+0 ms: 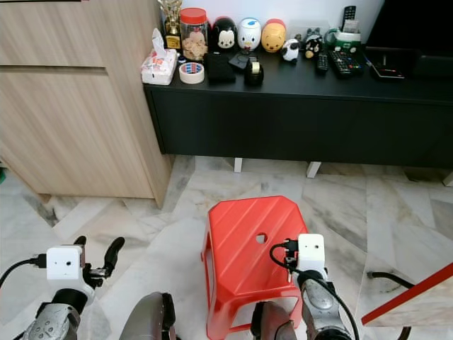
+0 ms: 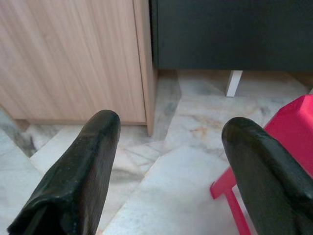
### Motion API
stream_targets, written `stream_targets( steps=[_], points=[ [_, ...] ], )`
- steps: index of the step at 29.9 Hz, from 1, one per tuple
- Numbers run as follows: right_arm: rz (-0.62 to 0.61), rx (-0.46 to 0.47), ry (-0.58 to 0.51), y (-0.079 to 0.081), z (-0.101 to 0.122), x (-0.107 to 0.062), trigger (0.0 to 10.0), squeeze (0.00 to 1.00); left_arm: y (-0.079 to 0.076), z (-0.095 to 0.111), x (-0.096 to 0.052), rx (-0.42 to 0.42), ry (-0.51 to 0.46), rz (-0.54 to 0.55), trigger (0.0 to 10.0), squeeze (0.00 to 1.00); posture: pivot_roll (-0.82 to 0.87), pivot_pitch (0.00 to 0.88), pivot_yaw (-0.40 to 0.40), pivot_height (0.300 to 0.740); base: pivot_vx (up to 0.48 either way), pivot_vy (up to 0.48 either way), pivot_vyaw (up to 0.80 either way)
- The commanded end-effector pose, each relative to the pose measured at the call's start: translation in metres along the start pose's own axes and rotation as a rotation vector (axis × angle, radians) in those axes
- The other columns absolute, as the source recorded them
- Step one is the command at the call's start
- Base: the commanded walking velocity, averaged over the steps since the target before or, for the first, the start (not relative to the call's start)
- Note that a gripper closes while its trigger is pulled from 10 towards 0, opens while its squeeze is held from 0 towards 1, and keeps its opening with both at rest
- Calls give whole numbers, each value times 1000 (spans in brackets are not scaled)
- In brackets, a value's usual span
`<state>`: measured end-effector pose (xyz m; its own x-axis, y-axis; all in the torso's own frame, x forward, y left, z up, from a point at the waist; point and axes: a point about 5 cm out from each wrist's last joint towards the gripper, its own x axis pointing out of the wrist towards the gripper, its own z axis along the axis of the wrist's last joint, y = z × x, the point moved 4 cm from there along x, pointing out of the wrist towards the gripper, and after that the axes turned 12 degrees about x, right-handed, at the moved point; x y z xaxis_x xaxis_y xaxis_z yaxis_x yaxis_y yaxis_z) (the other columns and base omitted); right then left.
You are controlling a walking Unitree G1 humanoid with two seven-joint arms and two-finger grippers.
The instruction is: Hang keys on a hook
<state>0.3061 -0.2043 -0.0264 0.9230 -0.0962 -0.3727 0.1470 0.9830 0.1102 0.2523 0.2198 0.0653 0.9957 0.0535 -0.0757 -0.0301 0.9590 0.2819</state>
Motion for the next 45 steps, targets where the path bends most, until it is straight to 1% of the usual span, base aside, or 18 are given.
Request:
stream_targets(
  steps=[1, 2, 3, 8, 14, 15, 19, 22, 24, 30, 34, 35, 36, 37, 40, 42, 43, 45],
  points=[
    [10, -10, -182, -15, 3, -37, 10000, 0, -2, -3, 0, 26, 6, -13, 10000, 0, 73, 79, -63, 608, 0, 0, 0],
    [10, -10, -182, -15, 3, -37, 10000, 0, -2, -3, 0, 26, 6, -13, 10000, 0, 73, 79, -63, 608, 0, 0, 0],
    [23, -15, -303, -18, 19, -67, 10000, 0, -1, -2, 0, 26, 4, -12, 10000, 0, 73, 79, -63, 608, 0, 0, 0],
    [40, 2, -360, -14, 39, -71, 10000, 0, -1, -3, 0, 26, 5, -9, 10000, 0, 67, 84, -62, 608, 0, 0, 0],
    [68, 2, -284, -8, 31, -74, 10000, 0, -2, -4, 0, 25, 7, -10, 10000, 0, 68, 84, -63, 608, 0, 0, 0],
    [49, 19, -208, -10, 21, -78, 10000, 0, -2, -4, 0, 25, 7, -10, 10000, 0, 69, 88, -64, 608, 0, 0, 0],
    [3, 16, -32, -18, -8, -72, 10000, 0, -1, -5, 0, 25, 10, -10, 10000, 0, 63, 90, -60, 608, 0, 0, 0],
    [-17, 85, 54, -21, -22, -61, 10000, 0, -2, -5, 0, 27, 12, -13, 10000, 0, 65, 91, -53, 608, 0, 0, 0],
    [-4, 79, 127, -17, -30, -45, 10000, 0, -1, -5, 1, 28, 12, -13, 10000, 0, 62, 95, -49, 608, 0, 0, 0],
    [4, 150, 249, -7, -44, -23, 10000, 0, -1, -5, 1, 31, 13, -12, 10000, 0, 70, 97, -43, 608, 0, 0, 0],
    [28, 174, 262, 0, -44, -19, 10000, 0, 1, -5, 0, 33, 15, -8, 10000, 0, 75, 100, -41, 608, 0, 0, 0],
    [36, 164, 265, 1, -44, -18, 10000, 216, 2, -5, 0, 34, 15, -8, 10000, 0, 79, 105, -37, 608, 0, 0, 0],
    [36, 164, 265, 1, -44, -18, 10000, 216, 2, -5, 0, 34, 15, -8, 10000, 0, 79, 105, -37, 608, 0, 0, 0],
    [30, 170, 260, 0, -43, -17, 10000, 1000, 2, -5, 0, 36, 16, -7, 10000, 0, 81, 106, -36, 608, 0, 0, 0],
    [17, 183, 251, -1, -43, -16, 10000, 1000, 4, -5, -1, 38, 19, -5, 10000, 0, 79, 109, -33, 608, 0, 0, 0],
    [23, 203, 256, 0, -44, -15, 10000, 722, 4, -5, -1, 40, 20, -5, 10000, 0, 81, 111, -32, 608, 0, 0, 0],
    [34, 210, 249, 1, -44, -14, 10000, 20, 4, -5, -1, 41, 20, -6, 10000, 0, 81, 112, -31, 608, 0, 0, 0],
    [38, 217, 244, 1, -43, -14, 10000, 0, 4, -5, -1, 41, 20, -5, 10000, 0, 82, 112, -31, 608, 0, 0, 0]
  ],
)
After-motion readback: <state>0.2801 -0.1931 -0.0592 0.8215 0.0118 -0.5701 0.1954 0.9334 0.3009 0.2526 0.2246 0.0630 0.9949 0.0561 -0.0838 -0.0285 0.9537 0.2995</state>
